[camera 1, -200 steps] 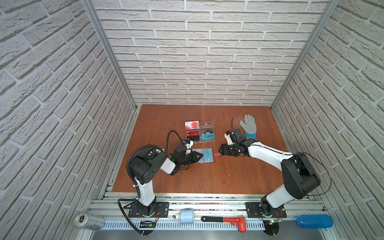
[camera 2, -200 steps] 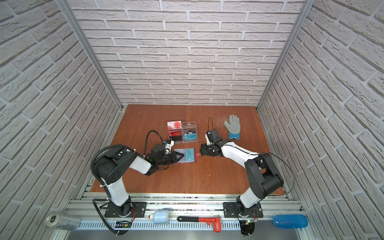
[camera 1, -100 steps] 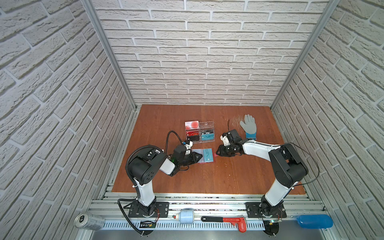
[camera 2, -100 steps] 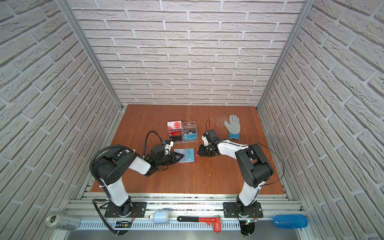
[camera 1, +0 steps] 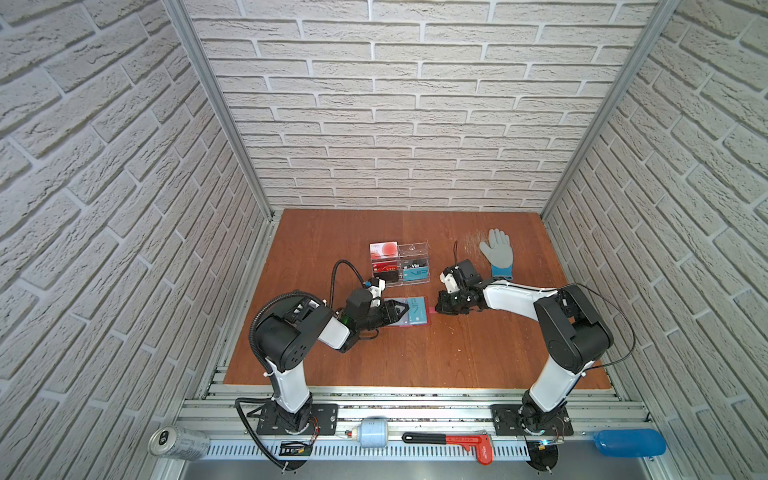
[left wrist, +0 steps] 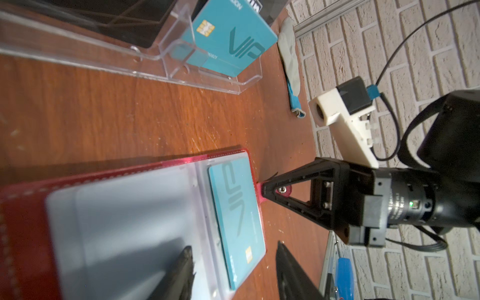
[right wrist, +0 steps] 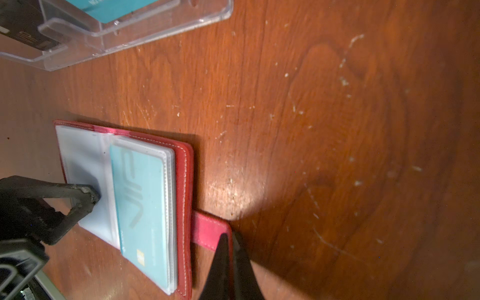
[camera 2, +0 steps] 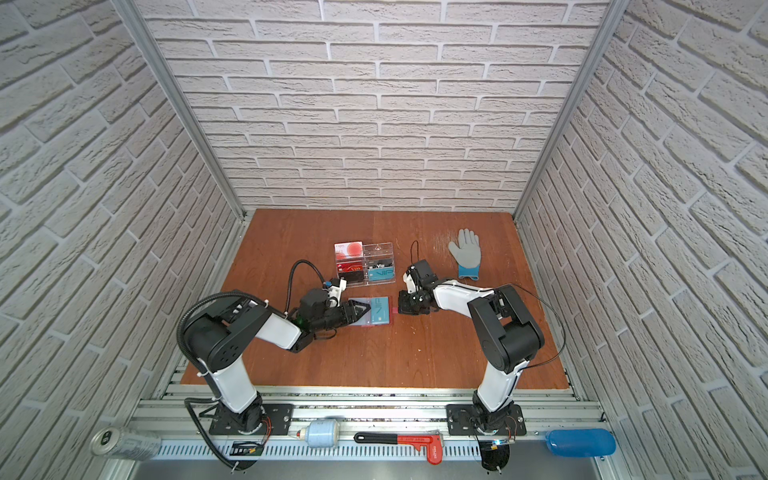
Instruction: Take the credit cards out of the card holder
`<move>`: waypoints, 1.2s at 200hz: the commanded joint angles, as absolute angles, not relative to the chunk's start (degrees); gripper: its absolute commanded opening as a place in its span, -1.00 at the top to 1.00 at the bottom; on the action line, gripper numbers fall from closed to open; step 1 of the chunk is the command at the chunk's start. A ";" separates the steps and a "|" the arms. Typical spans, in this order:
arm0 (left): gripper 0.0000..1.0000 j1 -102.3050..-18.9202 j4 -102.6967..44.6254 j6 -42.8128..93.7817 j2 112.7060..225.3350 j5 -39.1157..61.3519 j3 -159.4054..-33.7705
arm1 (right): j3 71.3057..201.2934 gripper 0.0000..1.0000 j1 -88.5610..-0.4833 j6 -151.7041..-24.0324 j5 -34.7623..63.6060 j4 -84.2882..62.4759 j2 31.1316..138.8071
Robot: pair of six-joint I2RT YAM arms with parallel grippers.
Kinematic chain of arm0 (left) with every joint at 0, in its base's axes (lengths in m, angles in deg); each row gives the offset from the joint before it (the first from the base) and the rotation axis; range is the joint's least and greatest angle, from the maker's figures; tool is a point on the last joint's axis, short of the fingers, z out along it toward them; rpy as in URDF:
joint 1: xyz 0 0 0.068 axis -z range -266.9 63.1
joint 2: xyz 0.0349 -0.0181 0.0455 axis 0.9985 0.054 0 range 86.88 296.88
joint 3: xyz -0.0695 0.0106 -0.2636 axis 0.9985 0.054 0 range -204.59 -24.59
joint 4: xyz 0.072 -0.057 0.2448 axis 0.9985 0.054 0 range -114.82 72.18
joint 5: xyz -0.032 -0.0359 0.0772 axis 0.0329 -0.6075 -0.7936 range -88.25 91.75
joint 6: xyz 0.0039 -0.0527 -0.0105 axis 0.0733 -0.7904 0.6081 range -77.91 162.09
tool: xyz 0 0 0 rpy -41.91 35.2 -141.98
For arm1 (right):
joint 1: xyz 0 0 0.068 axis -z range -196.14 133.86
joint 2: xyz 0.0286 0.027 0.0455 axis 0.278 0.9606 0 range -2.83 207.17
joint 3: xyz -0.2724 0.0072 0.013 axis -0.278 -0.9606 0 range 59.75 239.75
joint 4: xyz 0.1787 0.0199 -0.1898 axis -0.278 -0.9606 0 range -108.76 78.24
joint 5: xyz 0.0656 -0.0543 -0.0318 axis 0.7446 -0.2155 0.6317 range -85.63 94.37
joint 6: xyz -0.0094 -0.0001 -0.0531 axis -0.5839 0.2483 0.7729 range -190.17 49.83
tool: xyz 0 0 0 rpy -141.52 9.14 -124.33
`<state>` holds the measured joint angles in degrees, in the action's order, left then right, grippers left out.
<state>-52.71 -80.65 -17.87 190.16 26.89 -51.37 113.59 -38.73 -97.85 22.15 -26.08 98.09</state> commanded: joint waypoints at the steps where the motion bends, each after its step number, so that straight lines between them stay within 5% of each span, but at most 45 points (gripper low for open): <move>1: -0.09 -52.13 -88.53 -20.87 192.46 27.43 -52.72 | 113.60 0.89 -39.11 -98.20 22.05 -26.63 98.89; 157: -0.31 -50.35 -98.64 -28.12 200.25 28.14 -54.47 | 113.62 0.89 -39.08 -98.21 22.24 -26.88 99.21; 240: -0.40 -50.25 -85.59 -30.89 197.49 24.98 -54.95 | 113.66 0.89 -39.18 -98.21 22.19 -26.96 99.01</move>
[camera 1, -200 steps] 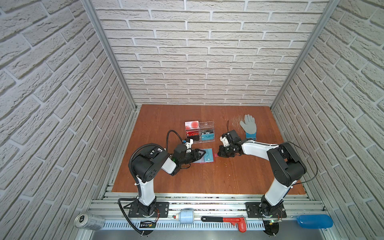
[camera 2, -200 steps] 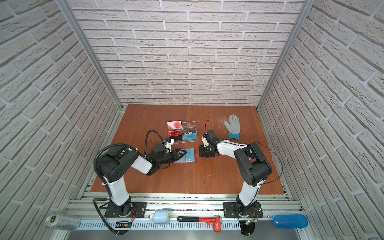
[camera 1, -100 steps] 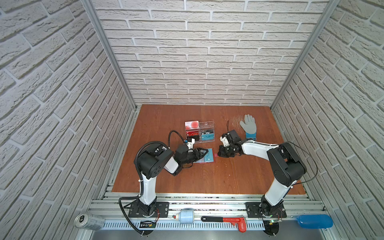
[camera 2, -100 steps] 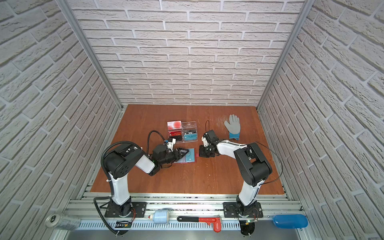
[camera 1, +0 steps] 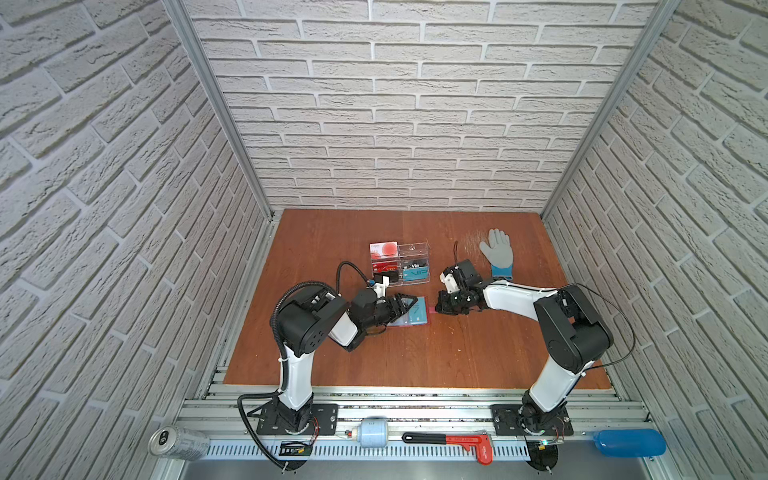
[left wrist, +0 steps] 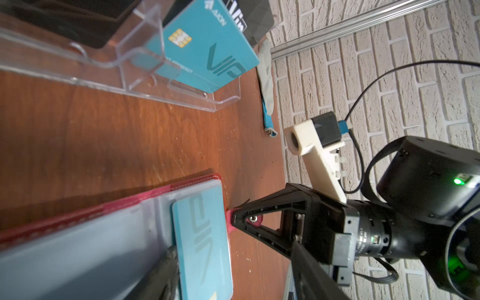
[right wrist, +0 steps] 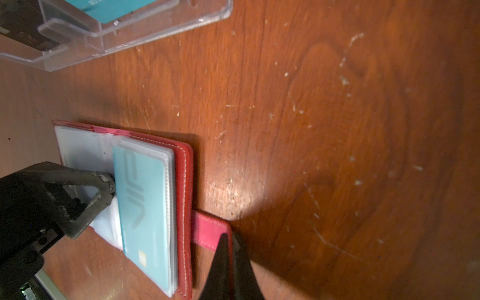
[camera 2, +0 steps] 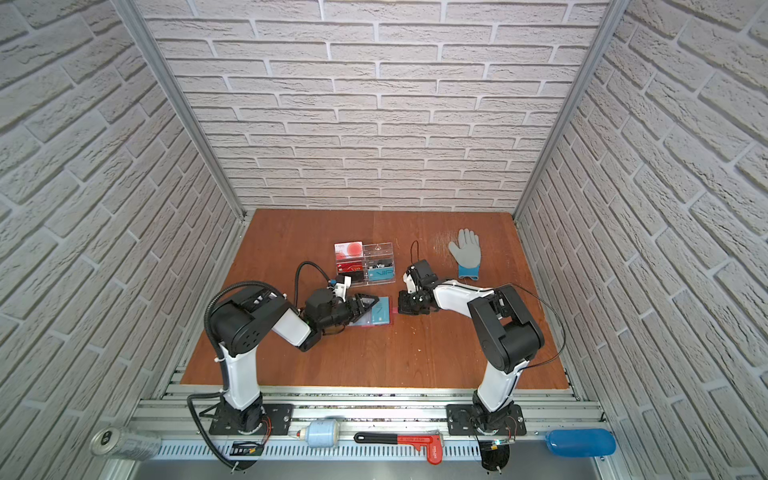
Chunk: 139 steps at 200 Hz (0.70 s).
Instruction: Take the credit cards out of the card holder
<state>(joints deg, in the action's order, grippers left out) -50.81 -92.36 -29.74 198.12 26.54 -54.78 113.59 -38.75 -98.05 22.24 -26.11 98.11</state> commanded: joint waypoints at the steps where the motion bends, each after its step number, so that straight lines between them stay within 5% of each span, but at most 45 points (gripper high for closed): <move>1: -0.41 -50.25 -85.44 -30.92 197.47 25.01 -54.97 | 113.64 0.89 -39.17 -98.21 22.16 -26.96 99.02; 139: -0.55 -49.35 -73.89 -30.52 194.83 23.14 -56.40 | 113.66 0.89 -39.25 -98.12 22.32 -27.14 98.69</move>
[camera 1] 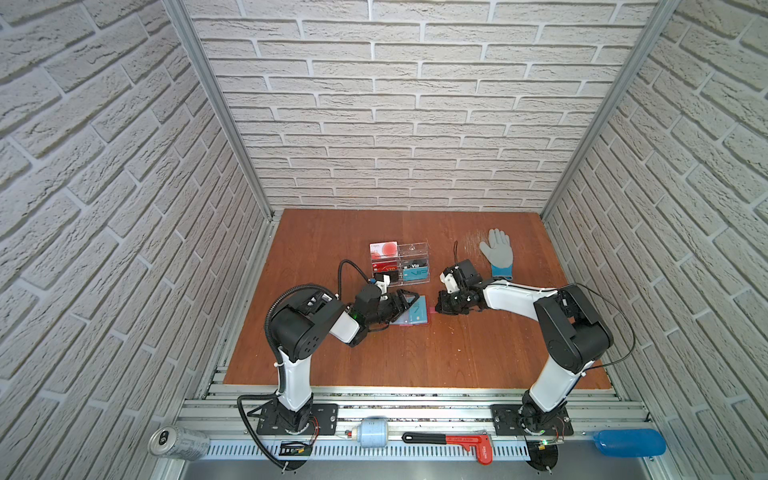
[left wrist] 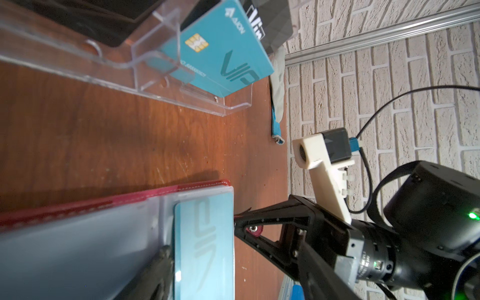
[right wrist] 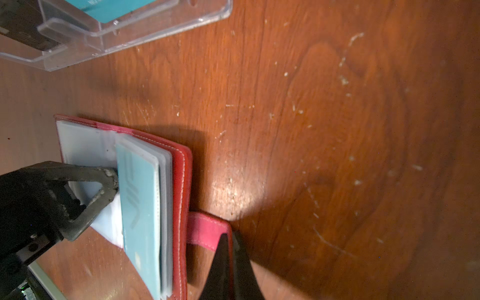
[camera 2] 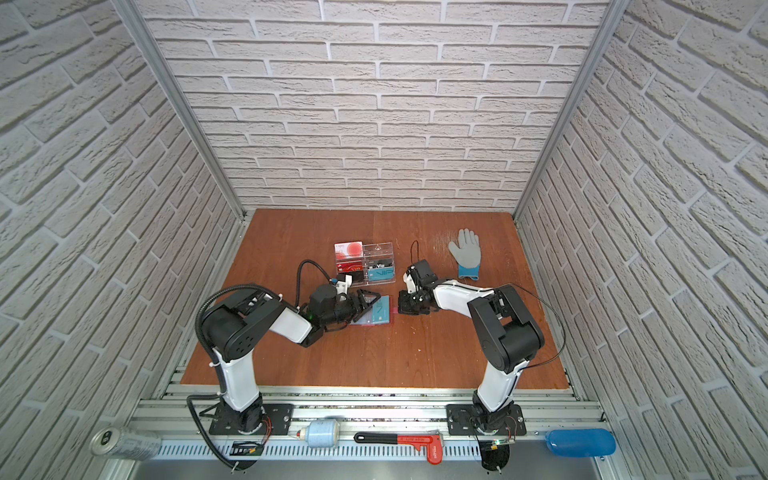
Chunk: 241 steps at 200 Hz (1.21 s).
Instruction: Take the credit cards out of the card holder
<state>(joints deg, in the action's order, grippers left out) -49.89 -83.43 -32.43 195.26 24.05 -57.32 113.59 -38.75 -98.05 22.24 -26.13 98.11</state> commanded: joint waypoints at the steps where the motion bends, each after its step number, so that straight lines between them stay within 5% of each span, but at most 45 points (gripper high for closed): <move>1: -0.55 -49.36 -73.74 -30.42 194.68 23.16 -56.45 | 113.64 0.88 -39.25 -98.12 22.31 -27.18 98.64; 117: -0.60 -47.32 -74.19 -27.92 194.44 27.99 -58.43 | 113.89 0.88 -39.36 -98.02 22.00 -27.43 99.21; 241: -0.65 -46.92 -97.79 -34.61 199.21 28.73 -53.83 | 114.07 0.89 -39.52 -98.19 22.18 -27.23 100.09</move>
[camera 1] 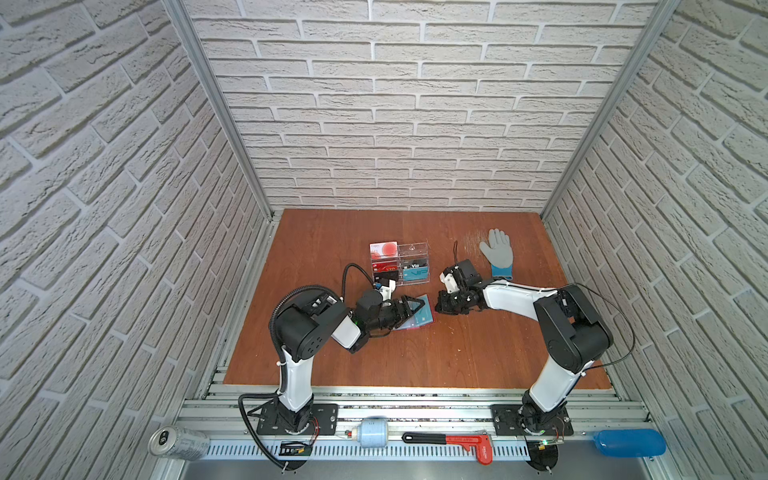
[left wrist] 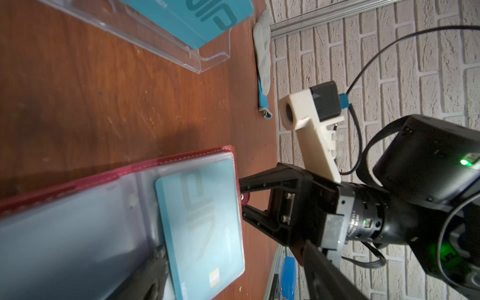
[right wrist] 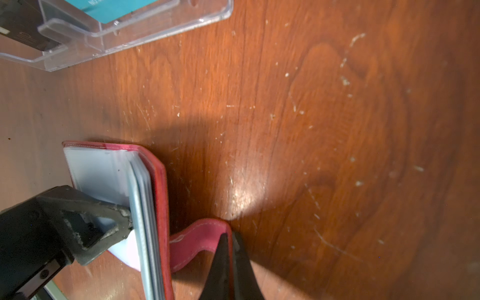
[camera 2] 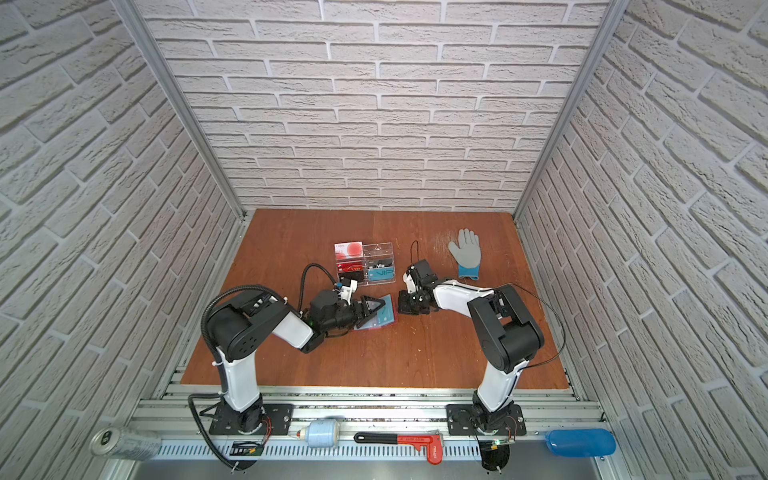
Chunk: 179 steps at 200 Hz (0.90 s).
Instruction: Take the credit cards out of the card holder
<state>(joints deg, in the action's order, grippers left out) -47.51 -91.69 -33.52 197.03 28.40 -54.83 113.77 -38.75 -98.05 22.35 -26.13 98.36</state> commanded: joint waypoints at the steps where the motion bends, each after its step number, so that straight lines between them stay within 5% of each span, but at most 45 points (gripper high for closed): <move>1: -0.66 -46.91 -97.95 -34.58 199.25 28.73 -53.84 | 114.07 0.88 -39.52 -98.20 22.20 -27.27 100.04; 179: -0.93 -46.30 -105.06 -32.23 196.42 26.63 -54.42 | 114.68 0.89 -40.09 -98.25 22.29 -27.24 101.32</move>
